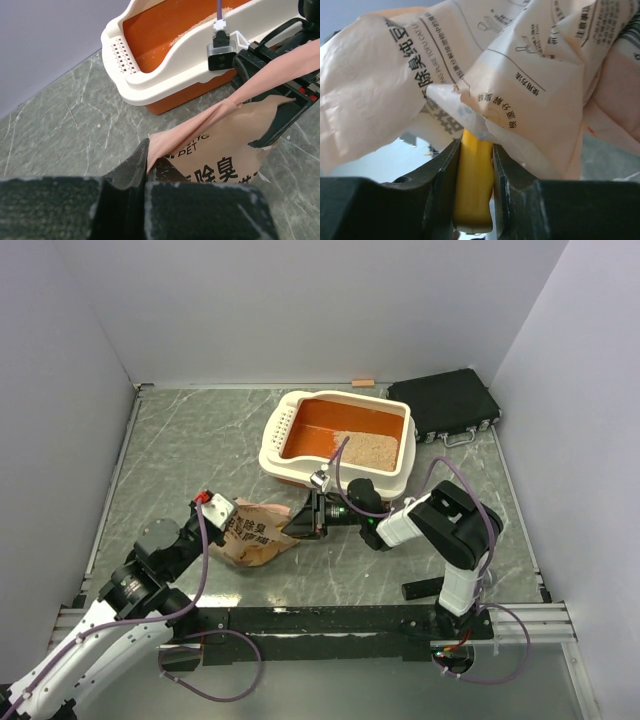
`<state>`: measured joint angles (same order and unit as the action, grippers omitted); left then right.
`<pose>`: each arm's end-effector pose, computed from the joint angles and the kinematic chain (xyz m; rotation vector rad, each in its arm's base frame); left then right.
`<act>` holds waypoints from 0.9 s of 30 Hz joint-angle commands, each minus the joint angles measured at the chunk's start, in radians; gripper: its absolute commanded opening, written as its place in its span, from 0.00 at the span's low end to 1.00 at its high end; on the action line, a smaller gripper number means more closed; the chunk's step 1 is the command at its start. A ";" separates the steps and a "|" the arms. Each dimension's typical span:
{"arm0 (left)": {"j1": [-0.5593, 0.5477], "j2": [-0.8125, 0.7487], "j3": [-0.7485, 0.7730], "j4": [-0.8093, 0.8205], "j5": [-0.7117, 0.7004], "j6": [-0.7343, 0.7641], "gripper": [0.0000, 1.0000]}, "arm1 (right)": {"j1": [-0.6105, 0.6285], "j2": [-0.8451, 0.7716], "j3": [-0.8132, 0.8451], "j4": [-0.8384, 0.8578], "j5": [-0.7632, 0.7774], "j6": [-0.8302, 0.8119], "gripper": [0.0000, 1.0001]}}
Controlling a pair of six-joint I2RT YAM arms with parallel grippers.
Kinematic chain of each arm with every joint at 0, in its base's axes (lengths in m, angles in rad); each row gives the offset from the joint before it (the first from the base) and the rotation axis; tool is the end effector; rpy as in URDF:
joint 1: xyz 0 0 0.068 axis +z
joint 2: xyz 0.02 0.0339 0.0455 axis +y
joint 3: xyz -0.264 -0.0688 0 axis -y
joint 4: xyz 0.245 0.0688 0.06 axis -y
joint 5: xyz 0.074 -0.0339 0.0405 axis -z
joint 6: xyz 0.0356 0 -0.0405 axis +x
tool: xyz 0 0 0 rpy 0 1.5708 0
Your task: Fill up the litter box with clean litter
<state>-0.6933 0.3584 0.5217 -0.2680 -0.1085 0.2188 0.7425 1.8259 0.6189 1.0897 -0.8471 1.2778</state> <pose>0.0898 -0.0696 0.2937 0.6661 1.5443 -0.2668 0.2227 0.2406 0.1499 -0.2515 2.2049 2.0448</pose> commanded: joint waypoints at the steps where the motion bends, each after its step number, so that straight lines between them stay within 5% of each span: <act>1: 0.003 -0.036 0.005 0.142 -0.005 -0.015 0.01 | 0.018 -0.055 -0.059 0.018 -0.099 0.146 0.00; 16: 0.003 -0.113 -0.026 0.179 0.006 -0.006 0.01 | -0.021 -0.464 -0.160 -0.426 0.100 -0.061 0.00; 27: 0.003 -0.099 -0.029 0.177 0.016 -0.007 0.01 | -0.132 -0.654 -0.289 -0.421 0.111 -0.054 0.00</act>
<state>-0.6926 0.2684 0.4801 -0.2249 -0.1020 0.2199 0.6567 1.2259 0.3874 0.6506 -0.6994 1.2133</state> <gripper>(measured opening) 0.026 0.345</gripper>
